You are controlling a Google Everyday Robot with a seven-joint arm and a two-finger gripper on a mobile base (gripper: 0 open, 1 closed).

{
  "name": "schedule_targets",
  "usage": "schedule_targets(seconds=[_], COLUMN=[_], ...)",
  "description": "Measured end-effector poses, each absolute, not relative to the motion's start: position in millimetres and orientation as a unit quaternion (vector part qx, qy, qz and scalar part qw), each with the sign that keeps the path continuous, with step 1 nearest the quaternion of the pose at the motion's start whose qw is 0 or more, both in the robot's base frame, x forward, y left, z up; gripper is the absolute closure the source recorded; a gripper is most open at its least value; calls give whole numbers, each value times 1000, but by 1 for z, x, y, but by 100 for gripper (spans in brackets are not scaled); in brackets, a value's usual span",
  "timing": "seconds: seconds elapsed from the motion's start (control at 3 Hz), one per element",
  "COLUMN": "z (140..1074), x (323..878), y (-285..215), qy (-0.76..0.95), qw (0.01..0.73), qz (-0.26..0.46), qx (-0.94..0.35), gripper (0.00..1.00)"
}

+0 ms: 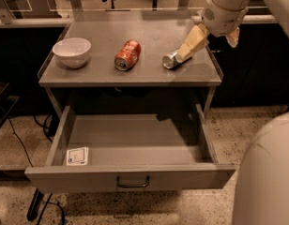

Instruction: Place redbull can into top drawer

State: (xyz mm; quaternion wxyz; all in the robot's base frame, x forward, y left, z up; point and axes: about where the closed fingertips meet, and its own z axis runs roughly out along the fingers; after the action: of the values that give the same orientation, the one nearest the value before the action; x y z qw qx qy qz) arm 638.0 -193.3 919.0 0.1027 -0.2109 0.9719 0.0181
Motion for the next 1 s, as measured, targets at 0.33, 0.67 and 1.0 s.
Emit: schedule_targets(seconds=[0.33,0.67,1.0], z=[917,917,919], x=[646,654,669], y=[-193,-167,-154], qy=[972,977,985], qw=[113,109,105], qz=[18,63,74], qx=[-204,-172,-113], gripper=[0,0,0])
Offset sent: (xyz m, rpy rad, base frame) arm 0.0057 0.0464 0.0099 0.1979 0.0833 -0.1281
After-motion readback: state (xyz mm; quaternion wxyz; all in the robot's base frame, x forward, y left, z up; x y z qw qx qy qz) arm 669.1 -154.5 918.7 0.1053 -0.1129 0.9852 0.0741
